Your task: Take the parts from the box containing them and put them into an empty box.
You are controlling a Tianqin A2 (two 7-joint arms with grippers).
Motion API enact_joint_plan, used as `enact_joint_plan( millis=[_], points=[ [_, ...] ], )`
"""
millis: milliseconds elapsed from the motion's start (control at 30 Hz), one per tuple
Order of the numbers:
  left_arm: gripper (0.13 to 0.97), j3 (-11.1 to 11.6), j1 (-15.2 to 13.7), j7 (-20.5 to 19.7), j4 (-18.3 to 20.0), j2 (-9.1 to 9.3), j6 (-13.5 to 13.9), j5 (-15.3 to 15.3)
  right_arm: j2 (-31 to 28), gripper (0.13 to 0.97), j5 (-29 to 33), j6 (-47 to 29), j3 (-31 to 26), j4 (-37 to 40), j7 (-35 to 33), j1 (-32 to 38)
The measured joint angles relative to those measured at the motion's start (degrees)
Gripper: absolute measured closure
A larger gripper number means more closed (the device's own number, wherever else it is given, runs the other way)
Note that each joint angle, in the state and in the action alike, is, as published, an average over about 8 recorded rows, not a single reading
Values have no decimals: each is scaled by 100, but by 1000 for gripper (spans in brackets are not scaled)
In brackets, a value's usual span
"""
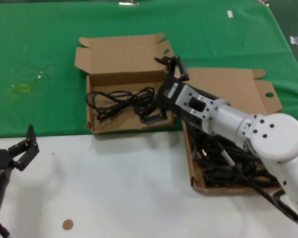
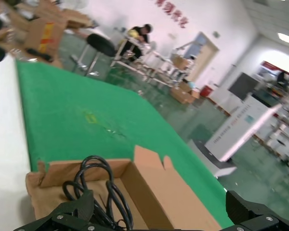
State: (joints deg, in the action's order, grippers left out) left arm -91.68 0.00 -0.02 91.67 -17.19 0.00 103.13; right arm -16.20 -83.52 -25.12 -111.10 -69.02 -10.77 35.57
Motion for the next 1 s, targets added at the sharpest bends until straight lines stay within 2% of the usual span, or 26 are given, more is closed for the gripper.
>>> enact_joint_plan(
  millis=[200, 500, 1000],
  points=[
    [319, 0, 0, 0, 0, 0, 0, 0, -14, 129, -272, 349, 271, -314, 150, -496],
    [191, 0, 0, 0, 0, 0, 0, 0, -35, 129, -688, 881, 681, -795, 378, -1248],
    [133, 0, 0, 4, 0, 0, 0, 0, -69, 129, -1373, 1758, 1362, -1585, 754, -2493]
  ],
)
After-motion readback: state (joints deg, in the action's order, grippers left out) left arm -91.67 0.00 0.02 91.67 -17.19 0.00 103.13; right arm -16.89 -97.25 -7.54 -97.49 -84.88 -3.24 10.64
